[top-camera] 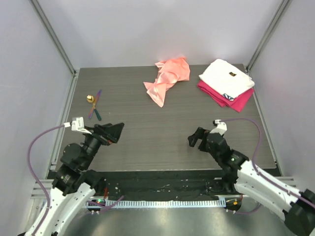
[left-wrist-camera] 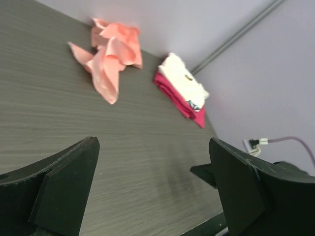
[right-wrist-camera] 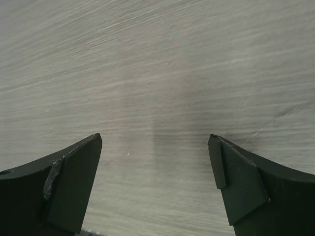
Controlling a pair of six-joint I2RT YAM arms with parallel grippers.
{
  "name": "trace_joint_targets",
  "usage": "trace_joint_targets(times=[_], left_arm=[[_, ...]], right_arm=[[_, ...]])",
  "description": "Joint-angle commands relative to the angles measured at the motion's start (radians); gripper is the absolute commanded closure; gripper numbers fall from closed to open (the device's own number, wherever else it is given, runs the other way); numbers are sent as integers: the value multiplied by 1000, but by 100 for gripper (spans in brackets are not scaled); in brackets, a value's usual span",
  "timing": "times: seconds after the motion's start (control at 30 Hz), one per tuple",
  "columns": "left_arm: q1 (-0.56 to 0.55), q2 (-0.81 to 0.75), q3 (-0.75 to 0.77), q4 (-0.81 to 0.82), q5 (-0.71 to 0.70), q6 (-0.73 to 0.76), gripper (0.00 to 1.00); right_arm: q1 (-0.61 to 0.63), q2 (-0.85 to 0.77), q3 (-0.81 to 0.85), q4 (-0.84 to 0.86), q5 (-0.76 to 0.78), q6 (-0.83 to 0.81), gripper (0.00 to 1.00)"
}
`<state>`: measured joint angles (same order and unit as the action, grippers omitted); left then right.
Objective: Fold the napkin into a case and place the utensils inside
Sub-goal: Move the crumpled napkin to the corner of the board.
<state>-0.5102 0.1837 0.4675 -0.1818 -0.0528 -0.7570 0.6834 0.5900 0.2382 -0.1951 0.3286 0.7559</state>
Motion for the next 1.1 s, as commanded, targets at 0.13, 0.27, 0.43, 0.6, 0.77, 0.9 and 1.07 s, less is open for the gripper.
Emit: trace_joint_targets(times=[0.13, 0.27, 0.43, 0.6, 0.77, 0.9, 1.07], left_arm=[[2, 34, 197, -346, -119, 29, 0], [2, -67, 151, -295, -96, -31, 0], [2, -15, 172, -396, -91, -85, 0], [2, 115, 235, -508, -44, -73, 2], [-1, 151, 191, -499, -1, -143, 5], [-1, 152, 160, -456, -8, -209, 7], [-1, 184, 164, -407, -94, -260, 11]], right_arm=[[-15, 546, 435, 60, 142, -185, 0], [-47, 807, 636, 66, 119, -214, 0], [-68, 1123, 921, 31, 69, -237, 0], [-117, 1352, 1169, 16, -57, -204, 10], [-154, 1541, 1346, 16, -134, -201, 22], [-160, 1627, 1432, 11, -154, -205, 30], [-162, 1676, 1468, 2, -203, -196, 73]])
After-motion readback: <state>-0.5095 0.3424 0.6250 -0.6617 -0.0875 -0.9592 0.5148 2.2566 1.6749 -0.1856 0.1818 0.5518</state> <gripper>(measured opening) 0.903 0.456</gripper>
